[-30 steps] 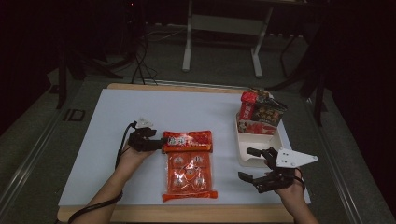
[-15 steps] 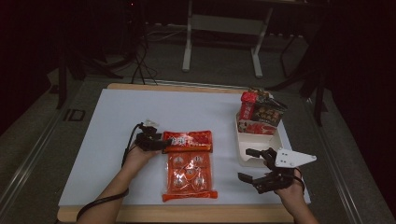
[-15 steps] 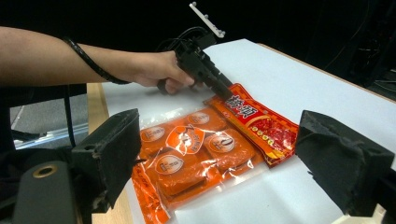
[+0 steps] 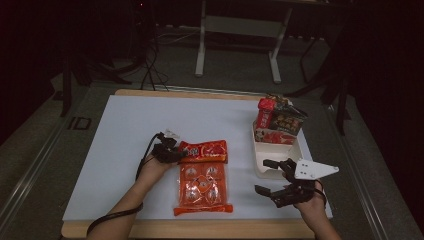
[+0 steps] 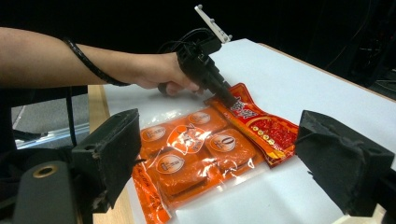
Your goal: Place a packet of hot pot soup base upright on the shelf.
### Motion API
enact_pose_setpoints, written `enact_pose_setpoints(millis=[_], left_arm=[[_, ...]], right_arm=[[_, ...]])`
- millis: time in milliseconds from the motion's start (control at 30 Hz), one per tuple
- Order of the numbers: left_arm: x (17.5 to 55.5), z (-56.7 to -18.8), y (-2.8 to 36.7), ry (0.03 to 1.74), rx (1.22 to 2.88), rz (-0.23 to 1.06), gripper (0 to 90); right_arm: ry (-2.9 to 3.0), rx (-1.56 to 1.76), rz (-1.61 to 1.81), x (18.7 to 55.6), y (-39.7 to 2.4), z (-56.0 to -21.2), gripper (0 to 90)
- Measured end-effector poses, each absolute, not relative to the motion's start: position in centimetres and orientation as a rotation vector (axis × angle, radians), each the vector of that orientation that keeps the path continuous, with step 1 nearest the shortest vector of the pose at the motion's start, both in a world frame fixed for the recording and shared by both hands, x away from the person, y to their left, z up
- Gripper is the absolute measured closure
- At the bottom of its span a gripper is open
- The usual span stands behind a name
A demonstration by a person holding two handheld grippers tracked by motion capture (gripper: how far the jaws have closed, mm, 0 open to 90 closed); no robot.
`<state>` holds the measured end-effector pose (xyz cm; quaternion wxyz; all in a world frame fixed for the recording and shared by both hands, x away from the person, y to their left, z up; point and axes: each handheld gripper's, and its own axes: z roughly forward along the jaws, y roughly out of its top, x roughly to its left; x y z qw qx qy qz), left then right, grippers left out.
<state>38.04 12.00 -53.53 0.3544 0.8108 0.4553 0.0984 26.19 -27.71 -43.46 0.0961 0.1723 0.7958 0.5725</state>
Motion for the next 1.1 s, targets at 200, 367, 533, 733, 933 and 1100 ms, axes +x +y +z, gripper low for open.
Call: enact_pose_setpoints(millis=[200,367,533,733,933,1100], left_arm=[[37.8,-53.0,11.3,1.180,2.159,0.341,87.8],[37.4,-52.5,11.2,1.172,2.140,0.376,90.0],[36.7,-51.9,11.3,1.122,2.093,0.416,90.0],[36.5,-51.1,11.2,1.093,2.084,0.431,90.0],[35.9,-49.4,11.1,1.040,2.062,0.448,90.0],[35.3,-48.1,11.2,1.001,2.037,0.457,90.0]], right_arm=[[2.357,0.508,1.693,26.1,-27.7,-43.4,14.4],[2.352,0.510,1.695,26.2,-27.8,-43.4,14.4],[2.315,0.504,1.675,26.1,-27.9,-43.2,14.7],[2.289,0.530,1.682,26.2,-28.1,-43.0,14.8],[2.283,0.531,1.681,26.1,-28.1,-42.9,14.7],[2.253,0.511,1.675,26.0,-28.1,-42.7,14.3]])
